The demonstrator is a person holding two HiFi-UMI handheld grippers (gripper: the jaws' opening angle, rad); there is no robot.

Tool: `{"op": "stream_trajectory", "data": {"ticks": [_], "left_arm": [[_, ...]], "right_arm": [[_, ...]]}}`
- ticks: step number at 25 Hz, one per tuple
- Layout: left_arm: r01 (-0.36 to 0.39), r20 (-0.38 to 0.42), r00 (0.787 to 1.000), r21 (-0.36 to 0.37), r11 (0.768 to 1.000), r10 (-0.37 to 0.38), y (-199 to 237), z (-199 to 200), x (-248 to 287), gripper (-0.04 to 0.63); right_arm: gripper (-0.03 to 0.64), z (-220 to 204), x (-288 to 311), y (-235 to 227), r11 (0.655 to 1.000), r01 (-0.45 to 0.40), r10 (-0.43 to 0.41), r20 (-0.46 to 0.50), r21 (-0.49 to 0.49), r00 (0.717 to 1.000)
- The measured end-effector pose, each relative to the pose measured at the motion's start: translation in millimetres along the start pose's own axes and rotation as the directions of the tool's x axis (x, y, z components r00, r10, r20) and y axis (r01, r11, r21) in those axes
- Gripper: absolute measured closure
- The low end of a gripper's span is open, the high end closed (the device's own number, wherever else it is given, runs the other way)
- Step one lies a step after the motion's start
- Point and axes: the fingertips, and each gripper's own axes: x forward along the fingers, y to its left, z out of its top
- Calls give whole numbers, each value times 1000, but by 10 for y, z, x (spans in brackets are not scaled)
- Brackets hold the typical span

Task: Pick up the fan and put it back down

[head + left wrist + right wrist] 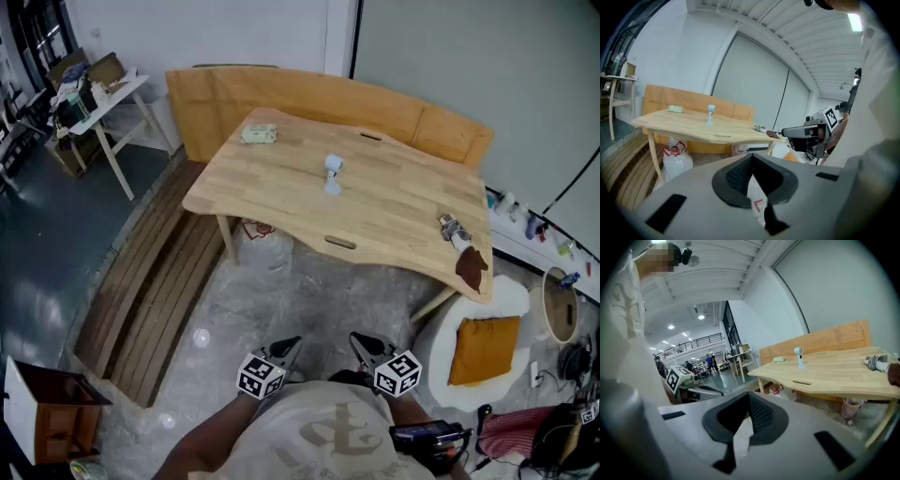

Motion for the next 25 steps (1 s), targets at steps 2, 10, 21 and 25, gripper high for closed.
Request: {"op": "stream_trajectory", "data": {"ticks": [2,10,21,25], "left_arm": [[-13,-3,1000,-3,1000,13,50,-39,-28,584],[-42,-11,999,-32,999,42,120,-116,-144,584],[-37,-25,999,-40,999,36,159,-202,-164,584],[-31,-34,999,-42,999,30,154,-203,-115,584]], "right_arm": [[603,28,-5,35,1000,-5,5,20,-3,1000],[603,79,-64,96,999,35,-35,60,0,998],[603,-14,-8,58,999,53,-53,28,7,998],[603,-3,0,11,998,60,-61,17,12,998]]}}
